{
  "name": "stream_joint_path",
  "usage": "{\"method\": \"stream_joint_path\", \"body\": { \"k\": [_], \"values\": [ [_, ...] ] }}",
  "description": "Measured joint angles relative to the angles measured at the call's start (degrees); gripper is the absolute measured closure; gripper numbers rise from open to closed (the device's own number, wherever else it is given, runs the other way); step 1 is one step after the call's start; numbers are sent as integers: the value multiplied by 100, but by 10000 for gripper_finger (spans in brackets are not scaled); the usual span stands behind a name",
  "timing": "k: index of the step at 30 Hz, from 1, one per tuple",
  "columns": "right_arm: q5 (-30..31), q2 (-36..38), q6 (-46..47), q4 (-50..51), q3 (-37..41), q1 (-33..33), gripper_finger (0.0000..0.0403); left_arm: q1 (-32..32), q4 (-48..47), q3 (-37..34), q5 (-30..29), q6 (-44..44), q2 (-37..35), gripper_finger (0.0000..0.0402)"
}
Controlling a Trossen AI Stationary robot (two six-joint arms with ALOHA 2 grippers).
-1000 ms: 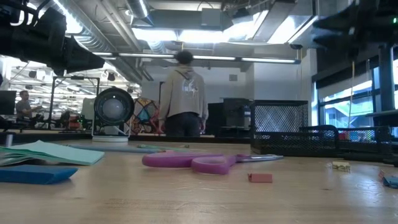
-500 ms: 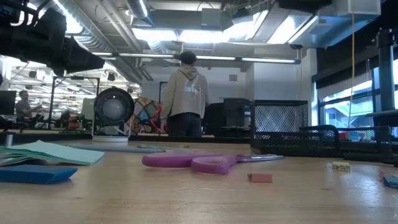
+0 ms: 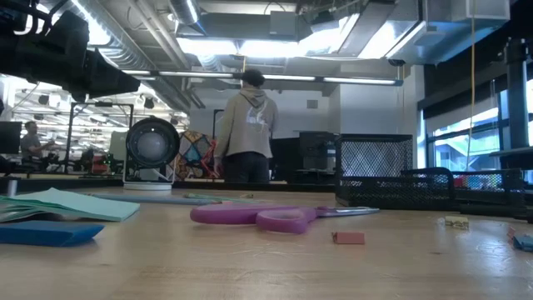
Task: Pick and place office supplies into organizer
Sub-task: Put the purple scissors into the black desk organizer
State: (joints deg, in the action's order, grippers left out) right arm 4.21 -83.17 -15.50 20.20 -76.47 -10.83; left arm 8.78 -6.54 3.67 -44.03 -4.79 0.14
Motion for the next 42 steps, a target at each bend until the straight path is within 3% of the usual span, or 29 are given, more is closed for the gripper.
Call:
{"method": "stream_joint_path", "body": {
  "k": [9,17,20,29,42],
  "values": [
    [1,-1732,-436,1478,-932,-345,151,0,-1,1,0,454,1,290],
    [-10,-2849,-1188,1635,-1243,-683,151,1,-1,-1,0,458,0,292],
    [-290,-3154,-1340,1574,-1263,-765,151,1,-1,0,1,457,1,291],
    [-568,-3663,-1354,940,-1263,-846,151,-1,-1,-1,0,458,1,294],
    [-589,-4022,-1353,954,-1261,-793,152,0,-2,1,2,458,1,297]
  ]
}}
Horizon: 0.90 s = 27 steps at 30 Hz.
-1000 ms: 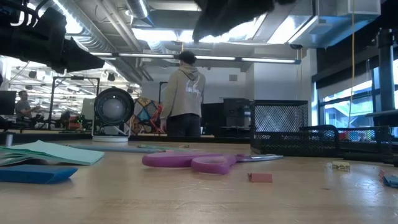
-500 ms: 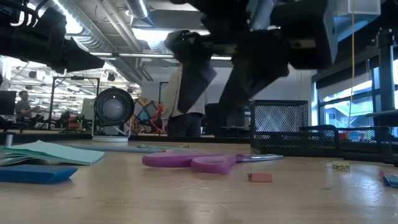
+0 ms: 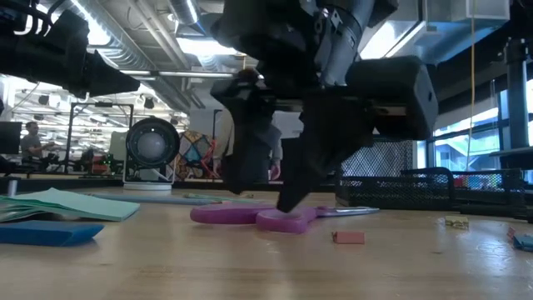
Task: Pick and place office supplies into organizer
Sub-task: Put the purple scissors into the black desk organizer
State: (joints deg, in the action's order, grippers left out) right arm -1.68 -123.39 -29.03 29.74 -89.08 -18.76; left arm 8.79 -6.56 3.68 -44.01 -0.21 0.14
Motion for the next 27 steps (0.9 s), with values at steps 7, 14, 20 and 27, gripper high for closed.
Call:
{"method": "stream_joint_path", "body": {
  "k": [7,14,20,27],
  "values": [
    [-72,6,-3,55,32,32,183,-1,-1,-2,0,0,0,295],
    [-338,24,-18,-41,345,42,209,0,-1,-2,0,0,0,299],
    [-297,33,-2,-110,411,44,225,1,-1,-1,0,0,0,297],
    [-298,33,-1,-96,417,55,263,-1,-1,0,0,0,0,299]
  ]
}}
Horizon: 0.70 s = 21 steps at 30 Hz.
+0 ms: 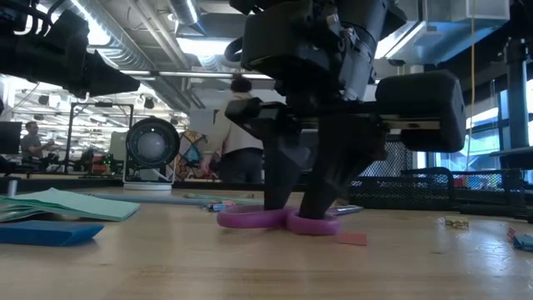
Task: Pick and place office supplies into organizer
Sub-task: Put the purple scissors into the black desk organizer
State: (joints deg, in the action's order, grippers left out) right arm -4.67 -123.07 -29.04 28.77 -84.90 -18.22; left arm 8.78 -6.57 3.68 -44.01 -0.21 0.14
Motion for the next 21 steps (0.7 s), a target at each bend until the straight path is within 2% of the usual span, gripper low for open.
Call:
{"method": "stream_joint_path", "body": {
  "k": [10,21],
  "values": [
    [13,-4,0,0,4,0,324,0,0,0,0,-2,0,301],
    [55,12,48,-13,7,7,324,2,0,-2,0,0,0,302]
  ]
}}
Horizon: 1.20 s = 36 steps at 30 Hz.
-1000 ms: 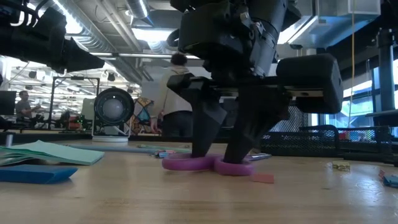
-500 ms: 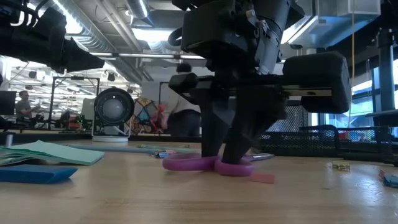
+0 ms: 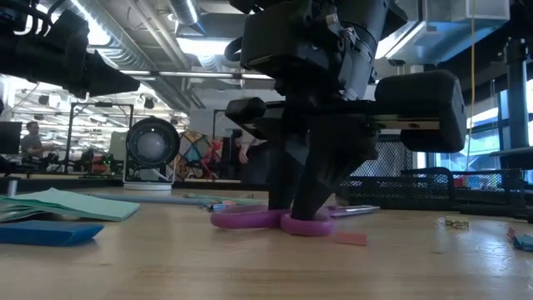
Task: Pick and place office supplies into organizer
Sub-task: Put the purple scissors into the black desk organizer
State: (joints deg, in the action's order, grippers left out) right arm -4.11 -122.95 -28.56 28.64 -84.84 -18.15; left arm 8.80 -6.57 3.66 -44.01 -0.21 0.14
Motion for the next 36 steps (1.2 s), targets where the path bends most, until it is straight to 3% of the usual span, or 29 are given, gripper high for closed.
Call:
{"method": "stream_joint_path", "body": {
  "k": [11,19,22,29,32,36],
  "values": [
    [787,931,1468,25,-188,336,324,-2,0,2,0,-2,0,302],
    [2982,2206,3532,-314,-504,709,323,-2,0,2,0,-2,2,302],
    [3589,2757,3920,-299,-407,792,323,-1,0,2,0,-3,2,303],
    [5442,3811,3899,-289,249,725,322,-2,0,2,-1,-2,1,306],
    [5942,4098,4200,-328,800,639,322,-2,0,2,0,-2,2,306],
    [6181,4366,4849,-737,1738,548,322,0,0,2,-4,-2,2,307]
  ]
}}
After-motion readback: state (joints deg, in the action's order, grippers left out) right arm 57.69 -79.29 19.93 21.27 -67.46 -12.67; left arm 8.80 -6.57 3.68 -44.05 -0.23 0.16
